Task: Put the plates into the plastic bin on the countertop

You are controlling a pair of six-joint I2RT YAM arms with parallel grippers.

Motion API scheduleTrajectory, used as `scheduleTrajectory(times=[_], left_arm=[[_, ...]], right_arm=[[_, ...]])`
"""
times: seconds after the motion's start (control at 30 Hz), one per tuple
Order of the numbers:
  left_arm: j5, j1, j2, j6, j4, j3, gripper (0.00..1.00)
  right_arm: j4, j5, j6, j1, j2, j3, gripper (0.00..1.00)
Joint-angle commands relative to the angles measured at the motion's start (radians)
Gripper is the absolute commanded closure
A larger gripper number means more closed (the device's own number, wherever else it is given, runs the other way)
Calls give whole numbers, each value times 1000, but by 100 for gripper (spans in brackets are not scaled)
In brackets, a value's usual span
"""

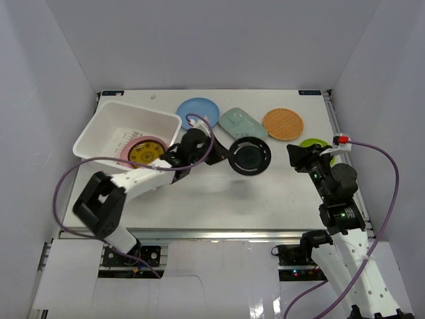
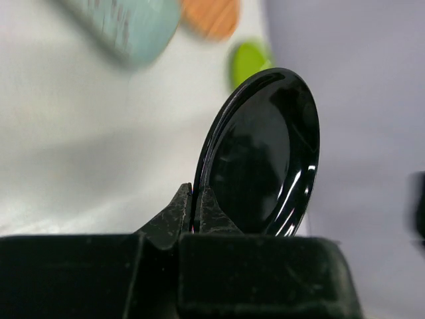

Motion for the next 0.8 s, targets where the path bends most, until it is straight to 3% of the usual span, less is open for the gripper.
scheduleTrajectory(times=[0.0,0.1,0.13,0.27,0.43,0.53,0.77], left_arm=[[-6,85,-308,69,-22,44,100],[-46,182,-463,134,-137,82,100],[-61,257,-484,150,-232,96,100],[-90,504,-546,218,-361,99,100],[96,885,-522,192,-365,12,100],[51,955,-502,187,-368,-37,100],[-106,961,-408,261,-414,-46,100]], right_arm=[[76,-13,19,-4,-19,-5,65],[87,-68,39,-4,33,-22,65],[90,-77,48,-2,42,-29,65],[156,-128,86,2,82,-72,65],[168,-162,86,10,142,-66,65],[171,-165,83,22,156,-71,64],[228,-126,85,83,260,-85,63]])
